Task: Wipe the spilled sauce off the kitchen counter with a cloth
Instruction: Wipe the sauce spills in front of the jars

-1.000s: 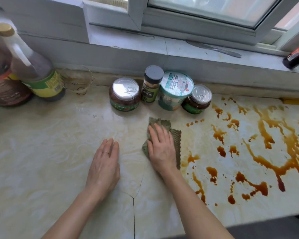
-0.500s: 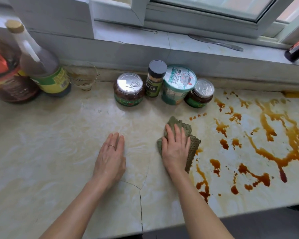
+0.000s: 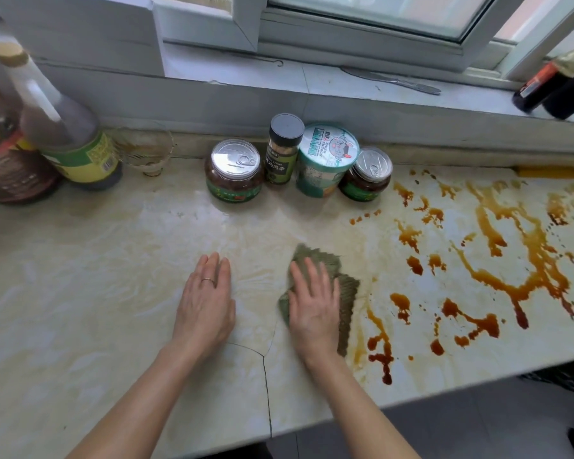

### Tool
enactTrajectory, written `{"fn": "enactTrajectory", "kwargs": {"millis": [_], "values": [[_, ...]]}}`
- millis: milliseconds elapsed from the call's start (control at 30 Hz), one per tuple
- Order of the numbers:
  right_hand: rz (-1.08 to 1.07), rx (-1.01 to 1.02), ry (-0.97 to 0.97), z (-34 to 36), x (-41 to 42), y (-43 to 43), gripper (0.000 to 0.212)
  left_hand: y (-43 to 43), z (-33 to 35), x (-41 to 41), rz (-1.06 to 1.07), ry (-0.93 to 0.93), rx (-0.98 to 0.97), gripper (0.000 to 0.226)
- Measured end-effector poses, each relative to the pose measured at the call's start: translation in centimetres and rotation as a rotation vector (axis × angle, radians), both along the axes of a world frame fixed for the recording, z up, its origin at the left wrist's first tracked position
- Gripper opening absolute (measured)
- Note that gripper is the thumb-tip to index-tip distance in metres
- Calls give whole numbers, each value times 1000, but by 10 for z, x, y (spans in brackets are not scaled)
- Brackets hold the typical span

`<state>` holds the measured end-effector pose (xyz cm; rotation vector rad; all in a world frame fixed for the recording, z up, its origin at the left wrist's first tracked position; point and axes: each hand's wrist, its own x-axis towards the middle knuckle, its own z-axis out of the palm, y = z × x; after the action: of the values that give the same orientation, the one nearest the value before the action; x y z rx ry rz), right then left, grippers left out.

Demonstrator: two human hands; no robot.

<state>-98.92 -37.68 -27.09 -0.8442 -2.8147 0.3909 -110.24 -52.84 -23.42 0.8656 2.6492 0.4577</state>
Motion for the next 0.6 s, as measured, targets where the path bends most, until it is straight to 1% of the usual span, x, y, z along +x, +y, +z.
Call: {"fn": "enactTrajectory", "kwargs": {"millis": [100,167,233,300,333,367,400,467,533,567,600], "values": [[276,-13,8,1,19,-15,49,0,1,0,4,2,-12,70],[323,-11,1,0,26,4,48,-1,2,-1,1,4,-20,70],[208,-12,-6,0,24,24,48,-1,3,0,-4,5,-28,70],[57,-21,-9,2,20,21,49,-1,5,0,-2,2,-44,70],[18,-19,-12,3,18,9,49,0,5,0,0,-1,-54,70],[29,-14,-12,3,19,-5,50,2,5,1,3,2,-62,70],[92,-6,-9,2,22,-19,50,3,6,1,10,4,-66,70],[287,5,-2,1,38,-33,49,7,8,2,28,-9,-60,70],[431,-11,-3,2,49,-18,49,10,10,4,53,-23,-44,69],[452,-9,-7,1,52,-6,48,10,11,8,63,-26,-31,70],[427,-13,-18,1,52,6,47,11,12,12,65,-23,-17,70]]}}
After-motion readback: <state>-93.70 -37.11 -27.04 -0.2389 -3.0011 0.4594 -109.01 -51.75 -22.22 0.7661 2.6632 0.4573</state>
